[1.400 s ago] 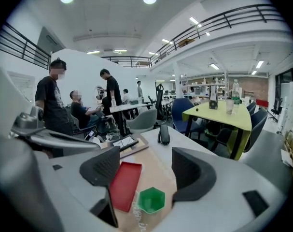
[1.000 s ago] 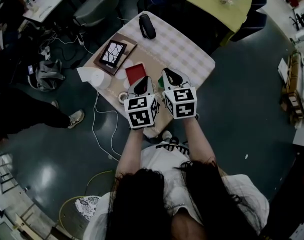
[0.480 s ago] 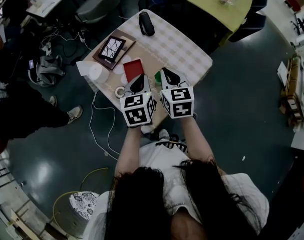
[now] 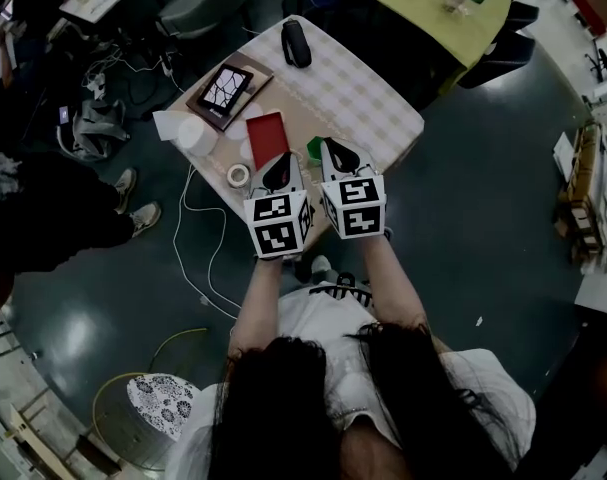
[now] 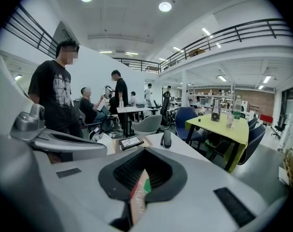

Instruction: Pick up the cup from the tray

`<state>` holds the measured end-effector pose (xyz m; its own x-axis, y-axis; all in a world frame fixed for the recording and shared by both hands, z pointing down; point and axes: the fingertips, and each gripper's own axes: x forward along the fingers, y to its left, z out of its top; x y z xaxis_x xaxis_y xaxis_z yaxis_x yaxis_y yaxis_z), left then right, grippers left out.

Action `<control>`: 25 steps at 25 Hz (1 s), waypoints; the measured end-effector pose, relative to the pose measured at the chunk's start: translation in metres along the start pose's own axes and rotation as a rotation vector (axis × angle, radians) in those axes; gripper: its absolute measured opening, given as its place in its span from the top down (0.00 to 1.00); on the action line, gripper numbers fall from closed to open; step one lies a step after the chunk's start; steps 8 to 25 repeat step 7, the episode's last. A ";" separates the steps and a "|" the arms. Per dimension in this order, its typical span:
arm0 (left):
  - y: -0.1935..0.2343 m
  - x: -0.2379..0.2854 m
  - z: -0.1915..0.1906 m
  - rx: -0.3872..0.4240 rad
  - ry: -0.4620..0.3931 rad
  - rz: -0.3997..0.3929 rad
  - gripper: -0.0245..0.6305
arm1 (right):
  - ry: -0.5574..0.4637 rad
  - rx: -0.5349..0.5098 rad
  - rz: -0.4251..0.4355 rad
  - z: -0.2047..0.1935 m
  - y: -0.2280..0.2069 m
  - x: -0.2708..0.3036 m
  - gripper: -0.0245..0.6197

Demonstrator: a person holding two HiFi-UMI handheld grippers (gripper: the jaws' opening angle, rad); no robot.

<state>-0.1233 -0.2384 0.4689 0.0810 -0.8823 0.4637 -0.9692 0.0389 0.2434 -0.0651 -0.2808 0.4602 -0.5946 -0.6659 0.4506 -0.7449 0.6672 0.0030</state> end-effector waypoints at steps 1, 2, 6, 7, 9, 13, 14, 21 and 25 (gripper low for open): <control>-0.001 -0.001 -0.002 -0.002 0.001 -0.001 0.95 | 0.004 -0.001 0.003 -0.002 0.001 -0.001 0.95; -0.002 -0.002 -0.004 -0.003 0.005 -0.001 0.95 | 0.008 0.000 0.005 -0.004 0.002 -0.001 0.95; -0.003 -0.004 -0.009 -0.006 0.016 -0.003 0.95 | 0.014 0.002 0.004 -0.007 0.002 -0.002 0.95; -0.003 -0.004 -0.010 -0.007 0.018 -0.004 0.95 | 0.015 0.001 0.004 -0.008 0.002 -0.002 0.95; -0.003 -0.004 -0.010 -0.007 0.018 -0.004 0.95 | 0.015 0.001 0.004 -0.008 0.002 -0.002 0.95; -0.003 -0.004 -0.010 -0.007 0.018 -0.004 0.95 | 0.015 0.001 0.004 -0.008 0.002 -0.002 0.95; -0.003 -0.004 -0.010 -0.007 0.018 -0.004 0.95 | 0.015 0.001 0.004 -0.008 0.002 -0.002 0.95; -0.003 -0.004 -0.010 -0.007 0.018 -0.004 0.95 | 0.015 0.001 0.004 -0.008 0.002 -0.002 0.95; -0.003 -0.004 -0.010 -0.007 0.018 -0.004 0.95 | 0.015 0.001 0.004 -0.008 0.002 -0.002 0.95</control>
